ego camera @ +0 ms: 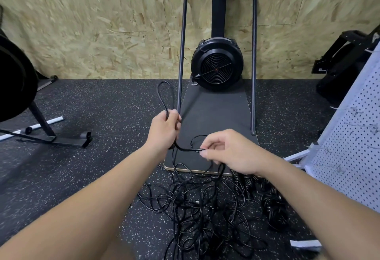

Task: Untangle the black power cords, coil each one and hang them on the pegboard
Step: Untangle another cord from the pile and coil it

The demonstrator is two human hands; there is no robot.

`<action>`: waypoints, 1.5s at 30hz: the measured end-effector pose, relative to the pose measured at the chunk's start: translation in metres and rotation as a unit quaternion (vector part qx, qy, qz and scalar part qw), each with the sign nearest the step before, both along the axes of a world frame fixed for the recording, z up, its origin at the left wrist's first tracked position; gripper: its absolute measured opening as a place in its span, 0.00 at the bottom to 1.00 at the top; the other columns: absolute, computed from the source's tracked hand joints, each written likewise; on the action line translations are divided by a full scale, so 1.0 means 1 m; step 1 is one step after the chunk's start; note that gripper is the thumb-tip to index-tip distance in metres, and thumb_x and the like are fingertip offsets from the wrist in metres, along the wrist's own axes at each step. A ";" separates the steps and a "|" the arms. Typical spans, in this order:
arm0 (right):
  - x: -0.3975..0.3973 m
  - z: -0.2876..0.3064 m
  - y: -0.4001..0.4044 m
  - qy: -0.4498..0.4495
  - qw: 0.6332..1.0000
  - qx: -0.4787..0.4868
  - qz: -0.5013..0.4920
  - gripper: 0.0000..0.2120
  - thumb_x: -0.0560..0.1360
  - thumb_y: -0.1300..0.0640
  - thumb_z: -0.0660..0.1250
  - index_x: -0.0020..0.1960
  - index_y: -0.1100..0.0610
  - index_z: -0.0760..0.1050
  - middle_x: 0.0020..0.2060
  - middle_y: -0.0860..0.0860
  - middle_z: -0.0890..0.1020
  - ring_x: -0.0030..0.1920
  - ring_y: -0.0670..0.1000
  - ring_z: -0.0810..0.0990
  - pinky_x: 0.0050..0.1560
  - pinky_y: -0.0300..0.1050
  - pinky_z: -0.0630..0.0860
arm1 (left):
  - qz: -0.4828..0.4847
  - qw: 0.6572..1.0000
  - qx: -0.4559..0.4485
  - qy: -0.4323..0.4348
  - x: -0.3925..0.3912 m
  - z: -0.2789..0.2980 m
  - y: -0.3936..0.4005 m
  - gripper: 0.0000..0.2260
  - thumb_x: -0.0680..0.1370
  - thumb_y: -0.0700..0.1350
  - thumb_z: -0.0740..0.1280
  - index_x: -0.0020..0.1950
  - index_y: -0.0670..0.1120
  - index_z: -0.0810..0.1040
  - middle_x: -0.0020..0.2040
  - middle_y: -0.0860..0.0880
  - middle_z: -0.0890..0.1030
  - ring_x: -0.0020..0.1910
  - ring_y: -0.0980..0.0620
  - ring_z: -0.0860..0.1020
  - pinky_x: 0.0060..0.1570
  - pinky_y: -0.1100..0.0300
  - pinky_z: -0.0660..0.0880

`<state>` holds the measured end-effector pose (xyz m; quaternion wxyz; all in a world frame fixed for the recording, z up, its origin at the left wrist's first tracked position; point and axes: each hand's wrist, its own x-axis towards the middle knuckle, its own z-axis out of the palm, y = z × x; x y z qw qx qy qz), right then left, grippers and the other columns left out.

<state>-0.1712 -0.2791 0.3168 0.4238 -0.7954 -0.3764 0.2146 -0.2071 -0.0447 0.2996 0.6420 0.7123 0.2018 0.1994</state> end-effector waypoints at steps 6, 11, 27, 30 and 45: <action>-0.009 -0.003 0.015 -0.151 0.983 0.015 -0.103 0.06 0.79 0.48 0.78 0.45 0.47 0.87 0.36 0.43 0.86 0.38 0.44 0.83 0.46 0.45 0.81 | -0.084 0.988 0.106 0.073 -0.014 -0.003 -0.031 0.15 0.85 0.55 0.67 0.48 0.47 0.86 0.36 0.53 0.79 0.35 0.53 0.73 0.39 0.55 0.69; 0.004 0.002 0.012 -0.102 0.972 0.023 -0.211 0.15 0.72 0.42 0.83 0.40 0.50 0.83 0.29 0.45 0.86 0.31 0.44 0.85 0.37 0.43 0.78 | -0.226 0.963 -0.039 0.144 -0.023 -0.005 -0.052 0.29 0.80 0.77 0.59 0.46 0.51 0.80 0.43 0.49 0.75 0.36 0.51 0.68 0.38 0.54 0.64; 0.030 -0.033 -0.008 0.213 0.974 0.006 -0.073 0.16 0.83 0.49 0.73 0.69 0.50 0.78 0.60 0.45 0.88 0.64 0.40 0.82 0.67 0.46 0.72 | -0.216 0.963 -0.148 0.059 -0.020 -0.004 -0.051 0.21 0.92 0.51 0.55 0.69 0.35 0.79 0.41 0.41 0.80 0.34 0.49 0.72 0.33 0.57 0.71; 0.027 -0.045 -0.012 0.212 0.974 -0.076 -0.009 0.13 0.84 0.53 0.72 0.68 0.53 0.80 0.61 0.51 0.88 0.58 0.45 0.84 0.61 0.44 0.76 | -0.200 0.970 -0.127 0.055 -0.017 -0.004 -0.045 0.19 0.92 0.50 0.57 0.66 0.38 0.81 0.45 0.38 0.85 0.36 0.47 0.79 0.36 0.56 0.79; 0.003 0.025 0.005 0.035 0.951 0.199 -0.232 0.09 0.85 0.57 0.71 0.49 0.60 0.86 0.37 0.56 0.87 0.34 0.58 0.88 0.37 0.54 0.88 | -0.211 0.969 0.065 0.112 -0.028 -0.007 -0.053 0.35 0.86 0.71 0.47 0.54 0.49 0.87 0.41 0.48 0.84 0.35 0.50 0.76 0.33 0.57 0.72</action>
